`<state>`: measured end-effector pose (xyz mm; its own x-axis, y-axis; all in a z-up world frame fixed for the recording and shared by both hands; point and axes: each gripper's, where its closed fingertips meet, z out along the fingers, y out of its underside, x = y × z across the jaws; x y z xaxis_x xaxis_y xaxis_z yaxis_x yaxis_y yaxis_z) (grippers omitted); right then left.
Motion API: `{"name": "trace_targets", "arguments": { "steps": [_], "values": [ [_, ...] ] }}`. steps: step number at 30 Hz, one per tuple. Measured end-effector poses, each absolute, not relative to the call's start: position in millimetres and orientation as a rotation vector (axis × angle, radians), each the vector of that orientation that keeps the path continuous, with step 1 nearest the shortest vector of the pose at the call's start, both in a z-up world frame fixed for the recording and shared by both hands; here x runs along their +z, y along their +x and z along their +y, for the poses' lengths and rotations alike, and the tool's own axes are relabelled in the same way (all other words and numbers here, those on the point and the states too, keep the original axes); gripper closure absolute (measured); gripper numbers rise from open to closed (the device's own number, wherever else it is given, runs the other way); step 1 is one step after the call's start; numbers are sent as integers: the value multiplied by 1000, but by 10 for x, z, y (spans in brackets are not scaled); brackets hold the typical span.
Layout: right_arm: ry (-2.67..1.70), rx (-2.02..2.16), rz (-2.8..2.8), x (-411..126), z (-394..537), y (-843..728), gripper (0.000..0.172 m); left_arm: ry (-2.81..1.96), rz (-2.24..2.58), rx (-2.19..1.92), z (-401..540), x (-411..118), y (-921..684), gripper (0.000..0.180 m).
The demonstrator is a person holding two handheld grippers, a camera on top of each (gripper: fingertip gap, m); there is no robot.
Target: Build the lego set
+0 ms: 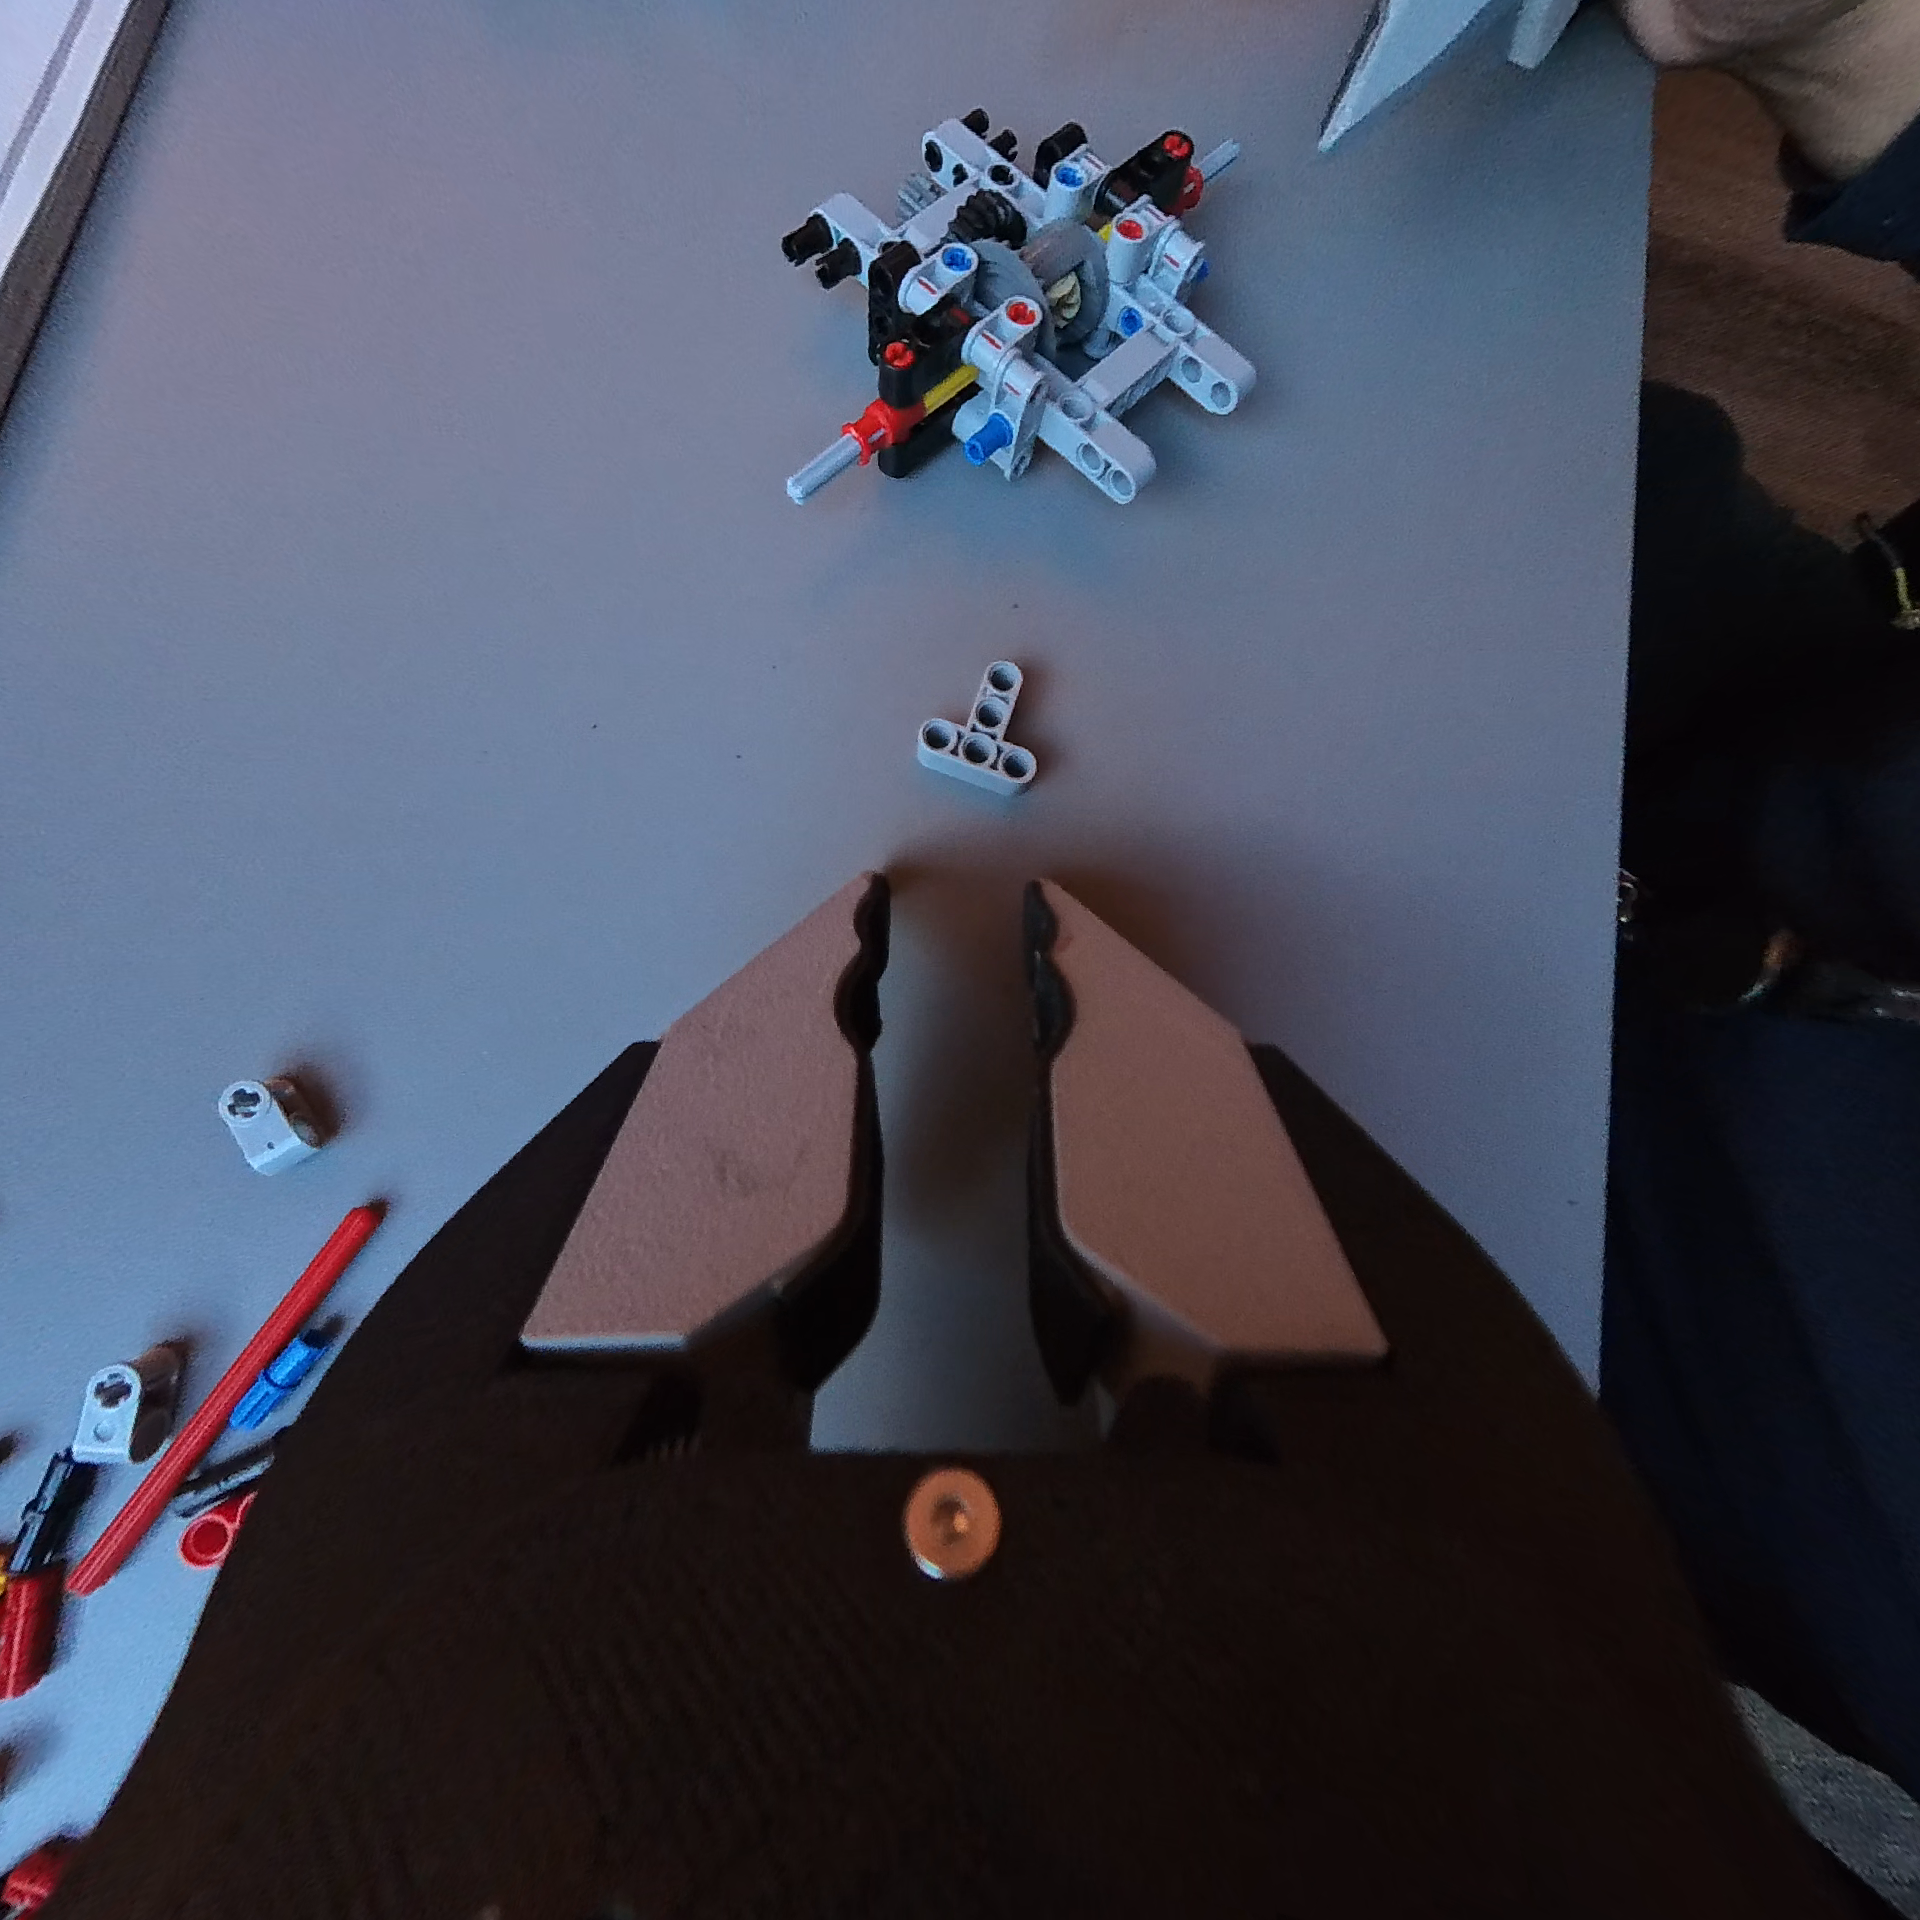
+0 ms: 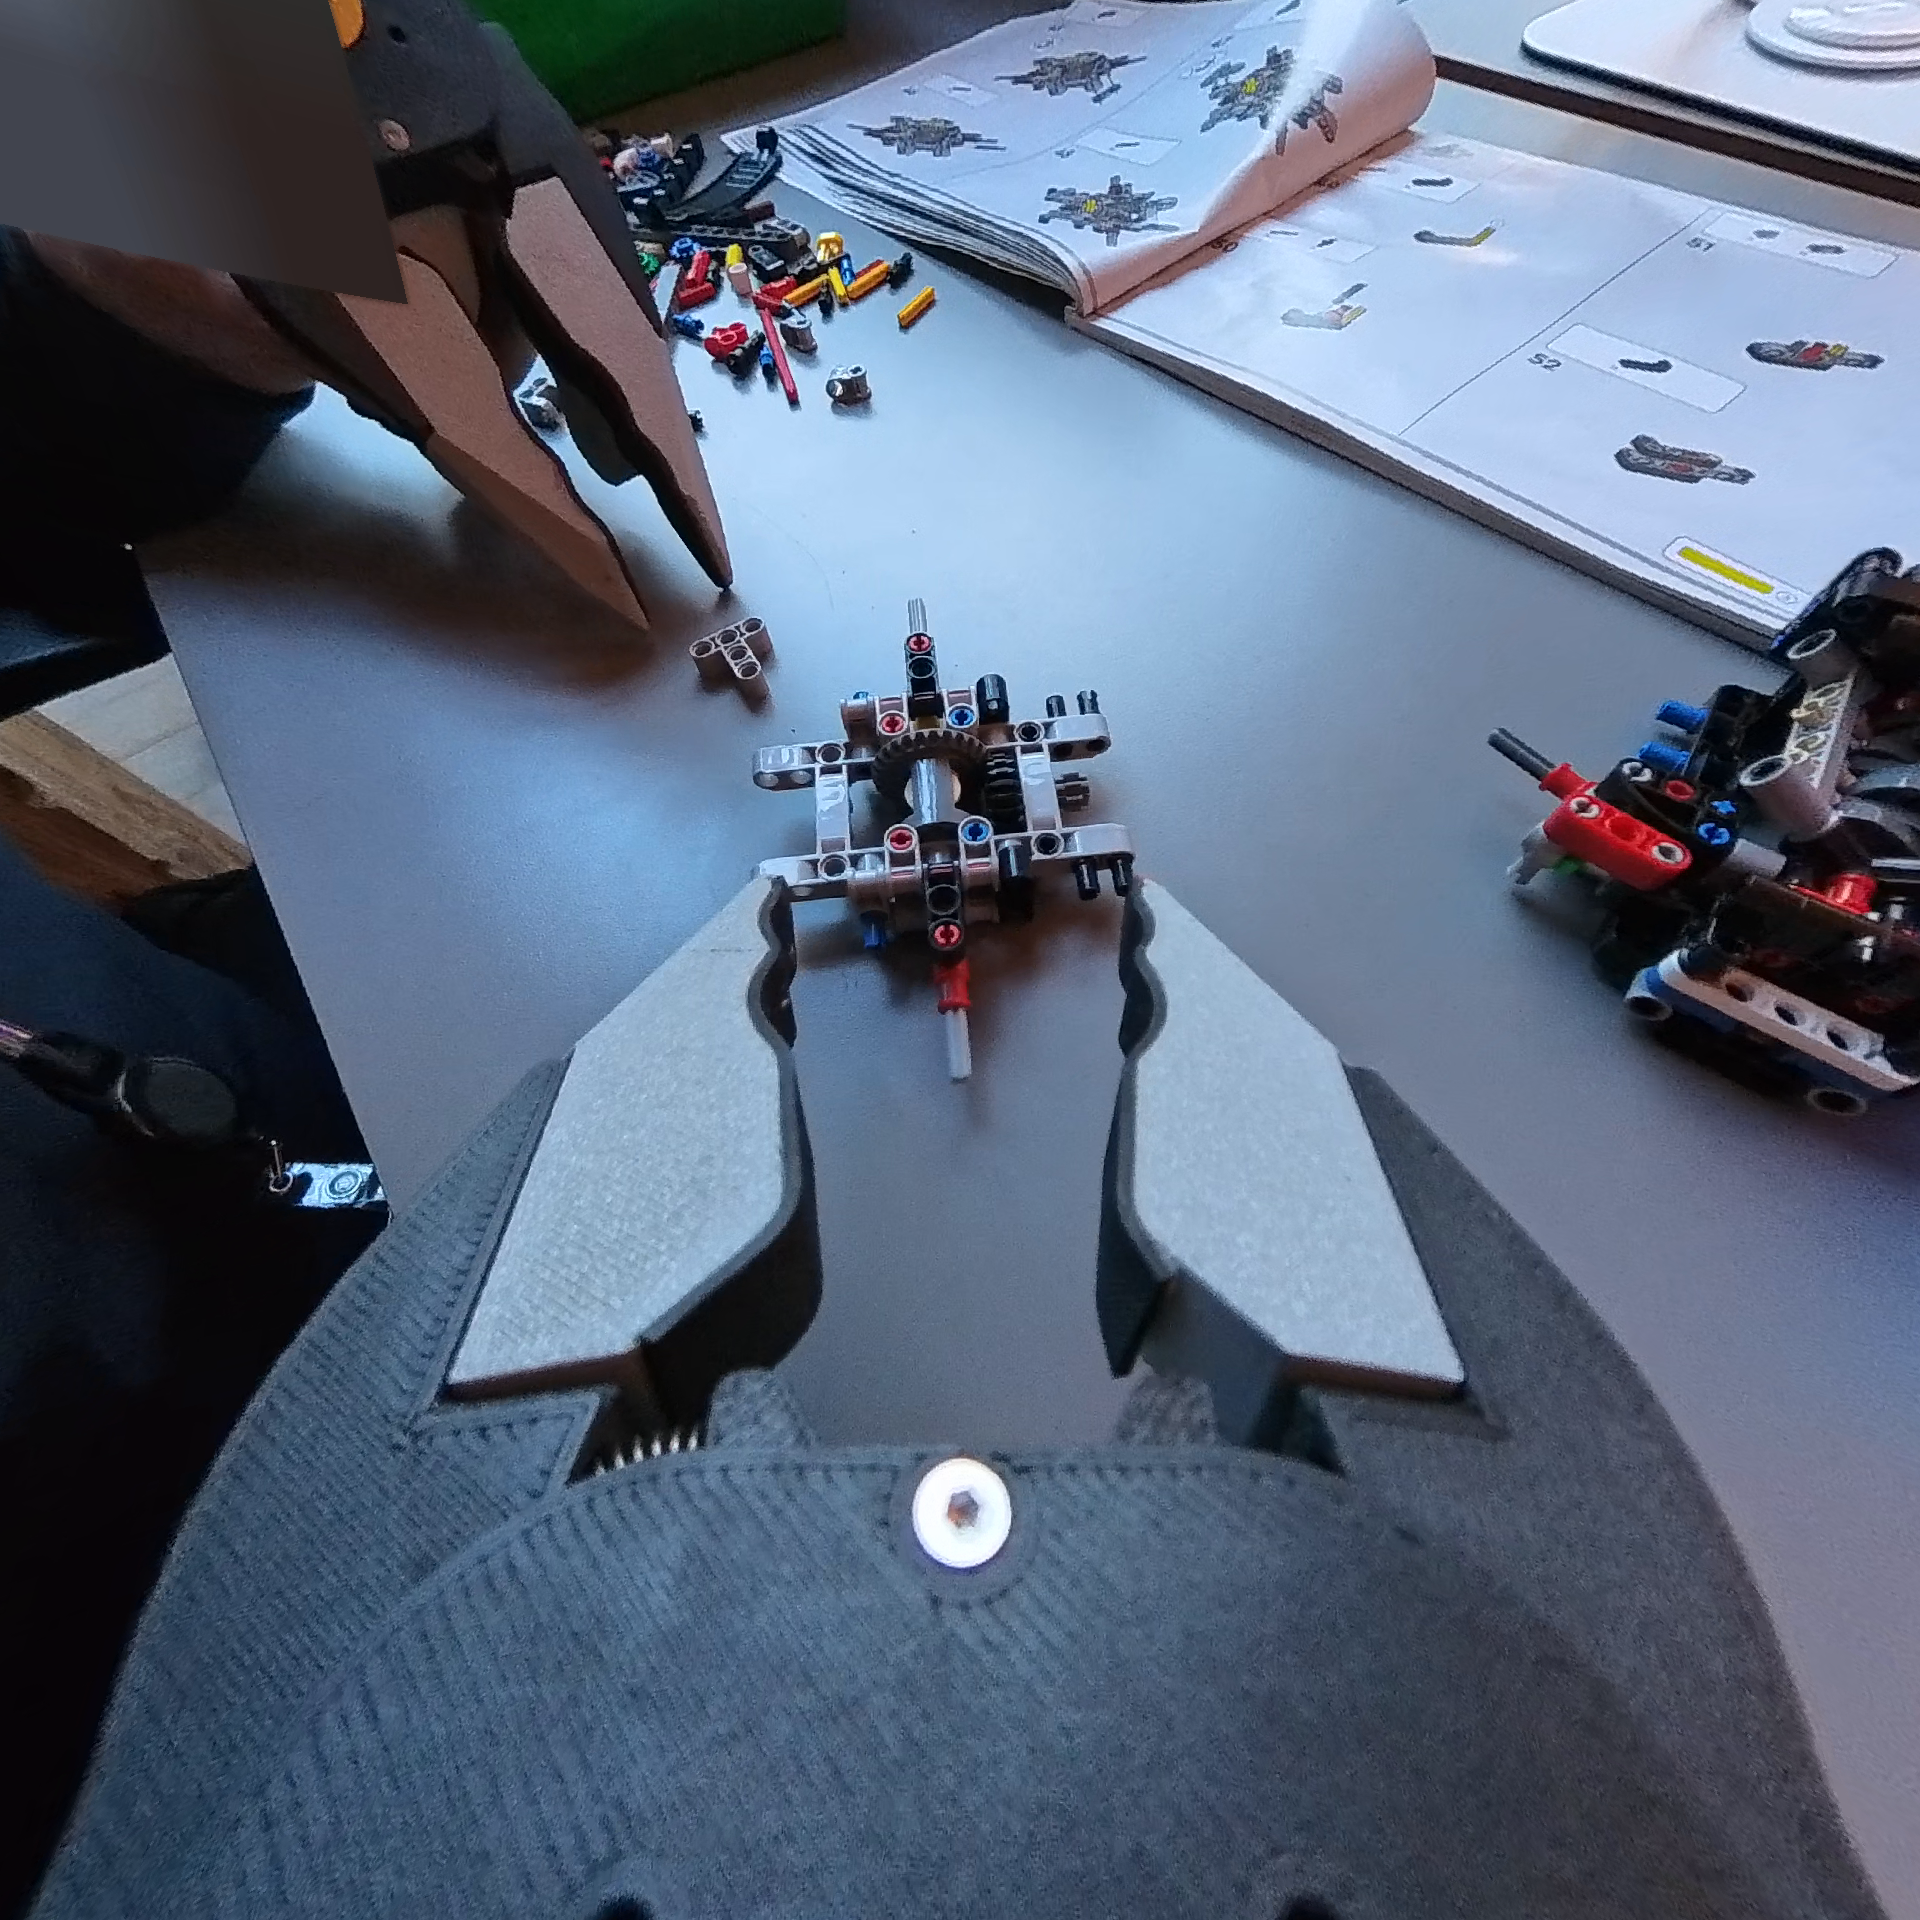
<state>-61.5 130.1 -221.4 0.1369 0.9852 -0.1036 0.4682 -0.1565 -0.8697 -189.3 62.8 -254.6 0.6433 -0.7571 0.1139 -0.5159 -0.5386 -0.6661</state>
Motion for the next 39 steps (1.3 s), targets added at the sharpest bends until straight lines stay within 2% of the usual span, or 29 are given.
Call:
{"name": "trace_targets", "arguments": {
  "steps": [11, 14, 16, 18, 27, 31, 35, 39],
  "values": [
    [-1668, 764, -1409, -2227, 1358, -626, 109, -2262, 958, -549, 668, -2543, -1912, 159],
    [-1688, 699, -1342, -2204, 1375, -724, 97, -2263, 941, -559, 686, -2541, -1930, 159],
    [-1730, 688, -1335, -2247, 1304, -833, 81, -2263, 931, -569, 695, -2539, -1940, 160],
    [-1788, 629, -1344, -2340, 1251, -904, 74, -2265, 918, -586, 700, -2538, -1943, 161],
    [-1948, 314, -1234, -2521, 1757, -266, 84, -2264, 934, -562, 687, -2539, -1943, 158],
    [-2057, 408, -1143, -2571, 2021, -88, 87, -2266, 932, -562, 689, -2539, -1945, 159],
    [-2001, 608, -1118, -2400, 1870, -273, 100, -2263, 929, -549, 707, -2543, -1961, 160],
    [-1985, 625, -1202, -2448, 1621, -426, 94, -2269, 906, -576, 717, -2539, -1970, 161]
  ]
}}
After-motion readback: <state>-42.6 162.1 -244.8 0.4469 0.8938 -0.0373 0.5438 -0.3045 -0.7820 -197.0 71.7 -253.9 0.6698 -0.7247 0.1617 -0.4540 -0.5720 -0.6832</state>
